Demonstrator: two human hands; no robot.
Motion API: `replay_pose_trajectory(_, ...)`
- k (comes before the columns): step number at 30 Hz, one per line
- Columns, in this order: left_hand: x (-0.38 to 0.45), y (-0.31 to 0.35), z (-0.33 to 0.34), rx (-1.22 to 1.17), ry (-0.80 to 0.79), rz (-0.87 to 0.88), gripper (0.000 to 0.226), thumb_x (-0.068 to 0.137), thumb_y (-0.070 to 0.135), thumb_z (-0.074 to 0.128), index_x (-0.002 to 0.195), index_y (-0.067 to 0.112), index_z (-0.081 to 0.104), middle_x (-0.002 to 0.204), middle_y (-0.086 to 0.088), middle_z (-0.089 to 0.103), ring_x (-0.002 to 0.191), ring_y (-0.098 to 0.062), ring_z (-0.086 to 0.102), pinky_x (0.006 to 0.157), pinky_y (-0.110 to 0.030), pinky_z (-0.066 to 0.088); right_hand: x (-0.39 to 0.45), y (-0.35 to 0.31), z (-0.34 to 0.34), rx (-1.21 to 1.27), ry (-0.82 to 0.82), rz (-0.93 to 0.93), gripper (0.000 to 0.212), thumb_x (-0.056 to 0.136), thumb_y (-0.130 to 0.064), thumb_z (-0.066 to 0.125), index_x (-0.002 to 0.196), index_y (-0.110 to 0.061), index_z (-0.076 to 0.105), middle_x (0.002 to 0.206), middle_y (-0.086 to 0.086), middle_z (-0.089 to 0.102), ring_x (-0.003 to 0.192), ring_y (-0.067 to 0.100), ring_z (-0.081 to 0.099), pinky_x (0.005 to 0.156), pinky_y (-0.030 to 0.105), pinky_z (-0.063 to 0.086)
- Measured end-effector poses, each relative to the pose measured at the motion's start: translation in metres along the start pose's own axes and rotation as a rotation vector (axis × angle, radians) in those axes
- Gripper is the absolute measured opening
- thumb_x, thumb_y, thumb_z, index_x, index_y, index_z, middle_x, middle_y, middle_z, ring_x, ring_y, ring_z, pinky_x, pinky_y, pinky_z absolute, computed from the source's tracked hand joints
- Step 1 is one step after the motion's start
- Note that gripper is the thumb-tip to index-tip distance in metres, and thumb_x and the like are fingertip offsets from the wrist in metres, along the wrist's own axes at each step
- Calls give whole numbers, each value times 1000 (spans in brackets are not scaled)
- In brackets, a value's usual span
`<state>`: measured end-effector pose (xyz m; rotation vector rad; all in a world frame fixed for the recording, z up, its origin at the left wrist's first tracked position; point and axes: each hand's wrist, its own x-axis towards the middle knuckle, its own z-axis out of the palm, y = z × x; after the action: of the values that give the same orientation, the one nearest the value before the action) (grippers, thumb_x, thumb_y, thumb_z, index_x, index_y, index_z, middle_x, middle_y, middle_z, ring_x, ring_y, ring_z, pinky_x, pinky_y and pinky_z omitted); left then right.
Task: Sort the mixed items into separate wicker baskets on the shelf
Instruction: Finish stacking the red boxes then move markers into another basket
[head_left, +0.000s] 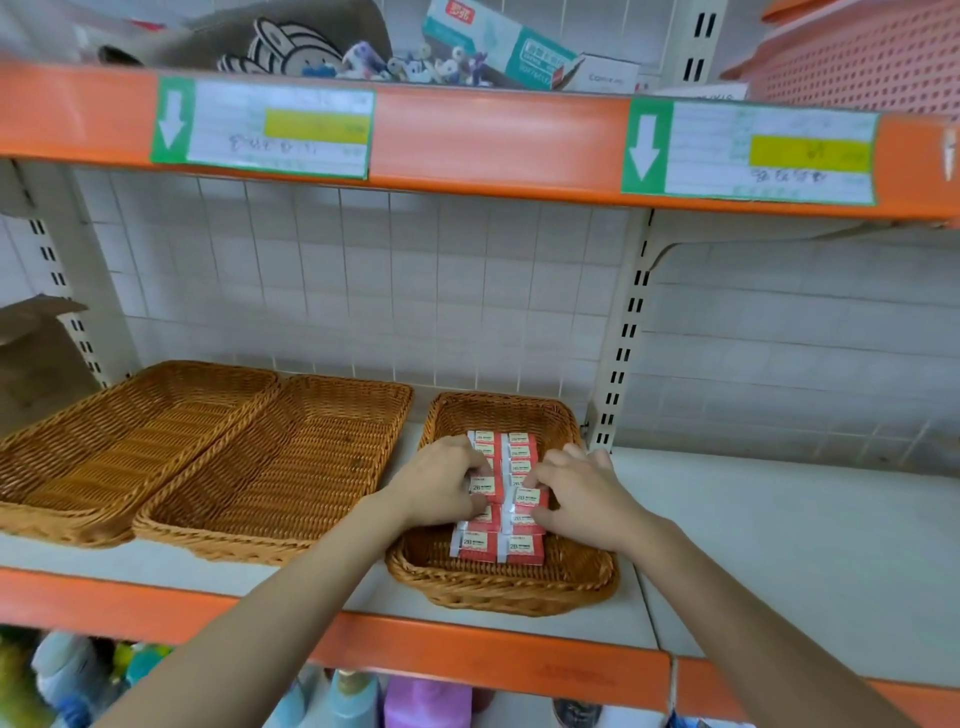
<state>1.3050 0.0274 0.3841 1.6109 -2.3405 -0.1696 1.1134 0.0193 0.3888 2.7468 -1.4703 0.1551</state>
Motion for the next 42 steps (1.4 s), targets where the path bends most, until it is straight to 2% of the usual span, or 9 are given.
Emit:
replay_pose_trajectory(3, -8, 2, -5, -46, -12, 58, 35, 84, 31, 69, 116, 17, 65, 105, 5, 51, 107, -11, 45, 92, -21, 34, -6, 0, -6, 58, -18, -40, 35, 91, -42, 56, 122, -26, 56, 118, -9, 49, 111, 10, 39, 102, 34, 22)
replay_pose_trajectory(8, -24, 5, -7, -26, -111, 143, 35, 83, 29, 70, 116, 17, 66, 117, 3, 56, 108, -11, 49, 97, -27, 41, -18, -2, -12, 162, -69, -120, 26, 90, -34, 62, 113, -24, 61, 97, -16, 42, 79, -3, 37, 91, 23, 24)
replay_pose_trajectory(14, -27, 7, -3, 43, -113, 143, 29, 82, 27, 71, 105, 12, 59, 109, -1, 56, 95, -14, 51, 86, -31, 46, -22, -13, -8, 124, -104, -114, 30, 90, -30, 61, 118, -22, 54, 106, -10, 43, 93, 9, 40, 81, 21, 28)
replay_pose_trajectory(20, -26, 4, 0, 95, -142, 127, 29, 83, 31, 70, 102, 12, 59, 110, -2, 54, 98, -17, 51, 86, -35, 47, -23, -14, -7, 160, -127, -99, 24, 91, -24, 62, 113, -19, 55, 104, -11, 38, 87, 5, 41, 64, 14, 33)
replay_pose_trajectory(25, -27, 5, 0, 96, -120, 175, 25, 83, 27, 68, 101, 13, 57, 102, 0, 53, 85, -11, 43, 76, -25, 41, -24, -17, -9, 183, -134, -97, 18, 91, -18, 62, 108, -17, 57, 104, -10, 44, 88, 4, 43, 80, 24, 44)
replay_pose_trajectory(32, -28, 13, -2, 213, -144, 220, 11, 89, 22, 57, 91, 12, 59, 102, -2, 54, 93, -19, 54, 77, -30, 48, -25, -18, -8, 70, -111, -114, 12, 94, -19, 56, 101, -14, 64, 103, -3, 51, 85, 7, 42, 74, 23, 38)
replay_pose_trajectory(36, -30, 25, -8, 254, -162, 167, 20, 95, 24, 48, 96, 9, 62, 102, -7, 55, 92, -24, 57, 75, -34, 49, -34, -18, -8, 10, -64, -108, 28, 98, -23, 46, 117, -17, 65, 116, -2, 59, 107, 14, 49, 95, 32, 38)
replay_pose_trajectory(39, -29, 36, -10, 280, -170, 95, 25, 97, 27, 45, 102, 9, 61, 104, -8, 61, 93, -24, 58, 75, -34, 47, -44, -16, -7, -21, -48, -19, 42, 103, -35, 35, 139, -22, 50, 138, -2, 50, 124, 16, 38, 103, 36, 29)
replay_pose_trajectory(42, -28, 54, -3, 286, -95, 20, 30, 100, 29, 39, 111, 9, 59, 112, -10, 59, 103, -27, 56, 81, -35, 45, -58, -9, -11, 65, -138, 66, 59, 102, -49, 24, 154, -22, 18, 160, -2, 17, 145, 16, 12, 117, 42, 11)
